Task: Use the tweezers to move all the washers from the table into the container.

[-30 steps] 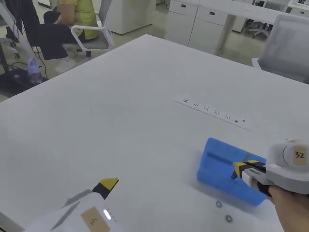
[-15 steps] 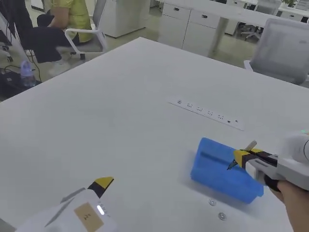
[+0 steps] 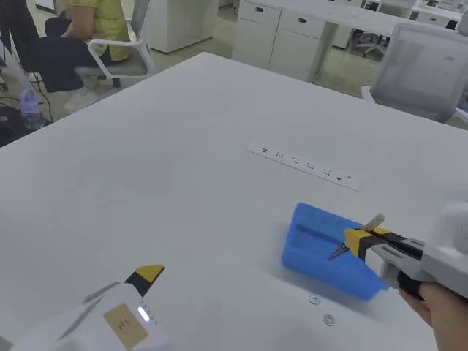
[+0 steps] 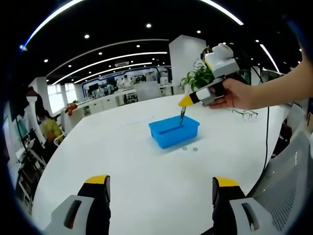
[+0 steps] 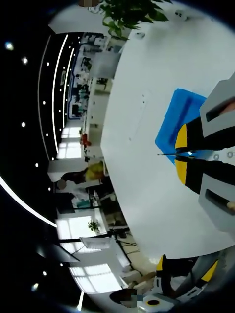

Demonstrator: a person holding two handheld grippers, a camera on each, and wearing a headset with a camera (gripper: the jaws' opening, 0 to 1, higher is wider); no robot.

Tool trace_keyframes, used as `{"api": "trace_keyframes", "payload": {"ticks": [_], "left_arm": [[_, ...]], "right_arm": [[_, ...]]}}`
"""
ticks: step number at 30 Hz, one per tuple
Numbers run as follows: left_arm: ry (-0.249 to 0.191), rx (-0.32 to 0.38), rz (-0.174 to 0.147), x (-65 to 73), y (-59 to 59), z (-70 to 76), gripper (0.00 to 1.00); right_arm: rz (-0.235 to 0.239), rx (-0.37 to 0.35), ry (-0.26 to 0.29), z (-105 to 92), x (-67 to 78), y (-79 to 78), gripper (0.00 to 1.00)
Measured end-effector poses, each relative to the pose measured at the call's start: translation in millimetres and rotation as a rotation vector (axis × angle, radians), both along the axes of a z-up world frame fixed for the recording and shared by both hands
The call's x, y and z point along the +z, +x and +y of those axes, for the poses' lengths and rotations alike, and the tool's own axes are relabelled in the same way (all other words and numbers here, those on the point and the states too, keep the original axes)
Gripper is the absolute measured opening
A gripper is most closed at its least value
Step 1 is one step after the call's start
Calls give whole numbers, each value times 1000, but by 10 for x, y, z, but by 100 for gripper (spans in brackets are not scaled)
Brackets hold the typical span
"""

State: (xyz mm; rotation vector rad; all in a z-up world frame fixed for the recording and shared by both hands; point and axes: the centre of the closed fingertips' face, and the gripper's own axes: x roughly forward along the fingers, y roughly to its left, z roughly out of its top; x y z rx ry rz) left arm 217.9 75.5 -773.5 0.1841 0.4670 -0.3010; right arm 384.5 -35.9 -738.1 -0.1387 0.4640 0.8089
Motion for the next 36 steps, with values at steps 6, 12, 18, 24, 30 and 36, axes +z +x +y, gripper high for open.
{"api": "trace_keyframes", "payload": {"ticks": [6,12,18,24,30,36], "left_arm": [[3,1,3,-5,-1,4,87],[0,-2,8,-12,-3,-1,87],[3,-5,14,-25,-7,-4,87],[3,-4,12,-23,-5,-3,87],[8,-6,18,-40,-8,-3,87],[12,-4,20,-48,-8,7,87]], "right_arm": [[38,-24,22,-47,-95,-42,2],[50,-34,11,-86,-229,-48,2],[73,-32,-10,-98,-396,-7,2],[78,-7,-41,-42,-523,33,2],[83,1,-87,-45,-665,64,2],[96,-2,-84,-50,-708,44,2]]}}
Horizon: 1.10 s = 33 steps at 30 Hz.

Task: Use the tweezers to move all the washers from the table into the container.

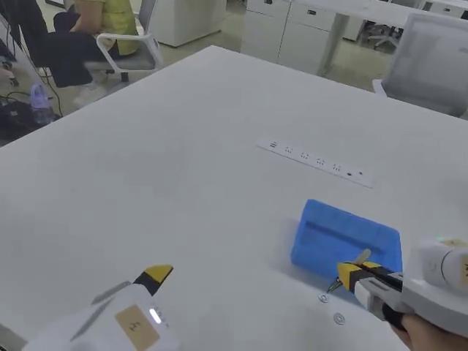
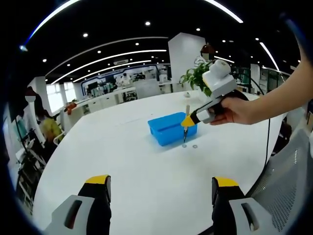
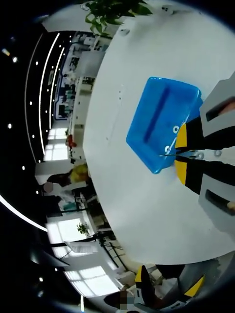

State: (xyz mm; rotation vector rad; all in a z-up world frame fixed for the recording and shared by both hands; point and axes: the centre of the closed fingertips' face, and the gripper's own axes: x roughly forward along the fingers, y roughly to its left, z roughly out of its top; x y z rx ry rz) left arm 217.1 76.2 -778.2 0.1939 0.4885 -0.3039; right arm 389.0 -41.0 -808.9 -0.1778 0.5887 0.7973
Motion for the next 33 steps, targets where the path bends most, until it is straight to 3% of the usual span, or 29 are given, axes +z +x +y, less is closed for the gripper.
{"api": "trace_keyframes", "payload": {"ticks": [11,19,23,33], "left_arm": [[10,2,7,-15,1,8,86],[18,-1,12,-30,-1,6,86],[18,-1,11,-29,0,7,86],[21,6,7,-21,1,20,85]], "right_arm": [[5,18,-40,3,-142,-9,2],[-22,30,-43,-6,-123,-20,2],[-68,60,-73,11,-117,-71,2],[-16,53,-70,-4,-103,-46,1]]}}
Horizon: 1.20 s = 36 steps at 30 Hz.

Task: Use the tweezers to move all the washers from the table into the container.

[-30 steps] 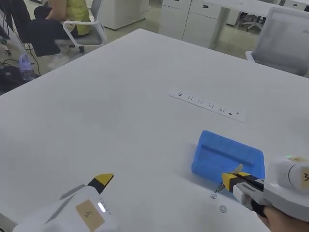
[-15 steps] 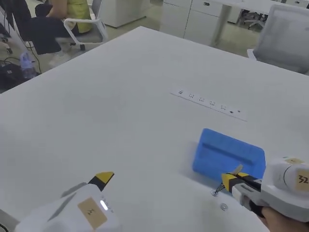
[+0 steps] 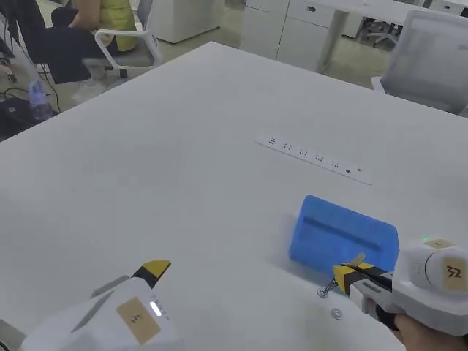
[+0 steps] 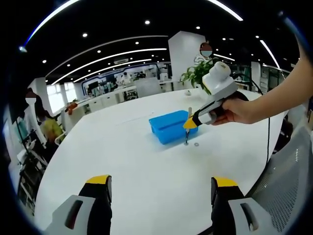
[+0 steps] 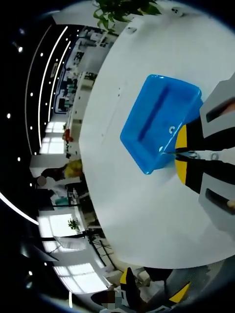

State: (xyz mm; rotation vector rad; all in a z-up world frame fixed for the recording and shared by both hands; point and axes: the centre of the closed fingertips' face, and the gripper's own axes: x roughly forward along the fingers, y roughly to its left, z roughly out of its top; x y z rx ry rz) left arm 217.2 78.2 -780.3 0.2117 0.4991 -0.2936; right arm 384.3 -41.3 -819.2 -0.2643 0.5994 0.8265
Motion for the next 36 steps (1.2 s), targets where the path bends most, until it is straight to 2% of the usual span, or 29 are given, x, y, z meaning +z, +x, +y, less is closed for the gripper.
{"api": "trace_keyframes", "payload": {"ticks": [8,13,18,25,32,36], "left_arm": [[-4,3,-6,14,1,7,85],[-3,5,-8,16,1,11,85],[-10,7,-11,26,6,8,85],[-10,-2,-13,28,0,-7,85],[-9,2,-15,33,2,0,85],[-4,4,-11,22,2,6,85]], "right_arm": [[-3,-22,58,-35,217,-9,1],[-18,-28,100,-65,414,-10,1],[-37,-27,111,-94,541,8,1],[-98,-34,110,-131,744,112,1],[-127,-71,100,-154,801,267,1],[-138,-78,74,-142,755,353,1]]}}
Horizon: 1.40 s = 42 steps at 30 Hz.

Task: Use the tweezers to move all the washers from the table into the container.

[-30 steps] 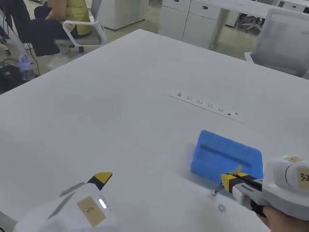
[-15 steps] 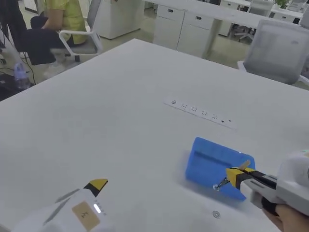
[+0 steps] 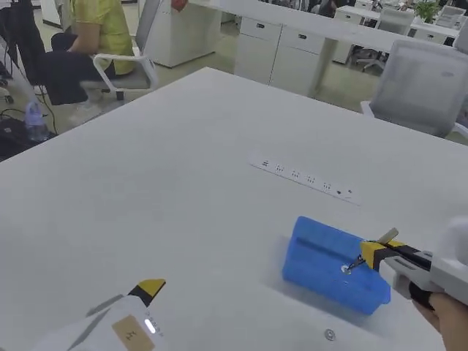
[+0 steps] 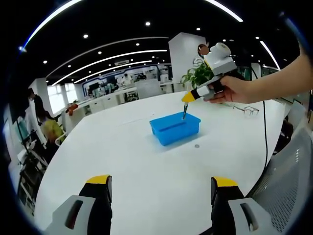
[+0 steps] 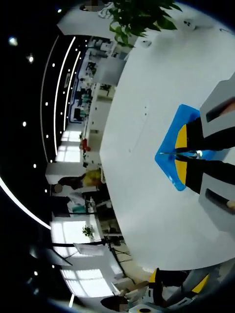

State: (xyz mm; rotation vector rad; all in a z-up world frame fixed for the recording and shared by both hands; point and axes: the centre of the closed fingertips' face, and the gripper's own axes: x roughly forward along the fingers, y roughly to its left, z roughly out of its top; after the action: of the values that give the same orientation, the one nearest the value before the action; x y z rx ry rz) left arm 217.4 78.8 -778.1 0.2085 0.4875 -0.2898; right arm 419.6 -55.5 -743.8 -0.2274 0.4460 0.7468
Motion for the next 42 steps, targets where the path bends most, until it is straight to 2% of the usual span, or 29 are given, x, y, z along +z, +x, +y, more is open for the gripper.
{"api": "trace_keyframes", "payload": {"ticks": [7,10,12,14,17,22,32,33,40,42], "left_arm": [[8,2,3,-10,-2,6,85],[-11,-10,0,1,-4,-30,87],[6,-15,4,-15,-10,-35,87],[0,-19,4,-11,-11,-45,87],[4,-14,10,-24,-11,-31,87],[16,-14,18,-45,-13,-24,86],[25,-14,27,-64,-15,-20,86],[23,-13,26,-63,-13,-19,86],[23,-15,27,-69,-13,-17,85],[22,-16,25,-67,-12,-18,85]], "right_arm": [[22,-6,-47,11,-224,70,1],[50,-10,-56,4,-345,83,1],[59,-11,-66,0,-401,88,1],[56,-5,-96,-8,-457,101,1],[80,-4,-101,-22,-545,151,1],[98,-13,-90,-29,-584,204,2],[126,-10,-115,-42,-726,156,2],[110,-14,-100,-37,-697,165,2],[139,-21,-98,-49,-693,145,3],[133,-26,-98,-65,-670,142,2]]}}
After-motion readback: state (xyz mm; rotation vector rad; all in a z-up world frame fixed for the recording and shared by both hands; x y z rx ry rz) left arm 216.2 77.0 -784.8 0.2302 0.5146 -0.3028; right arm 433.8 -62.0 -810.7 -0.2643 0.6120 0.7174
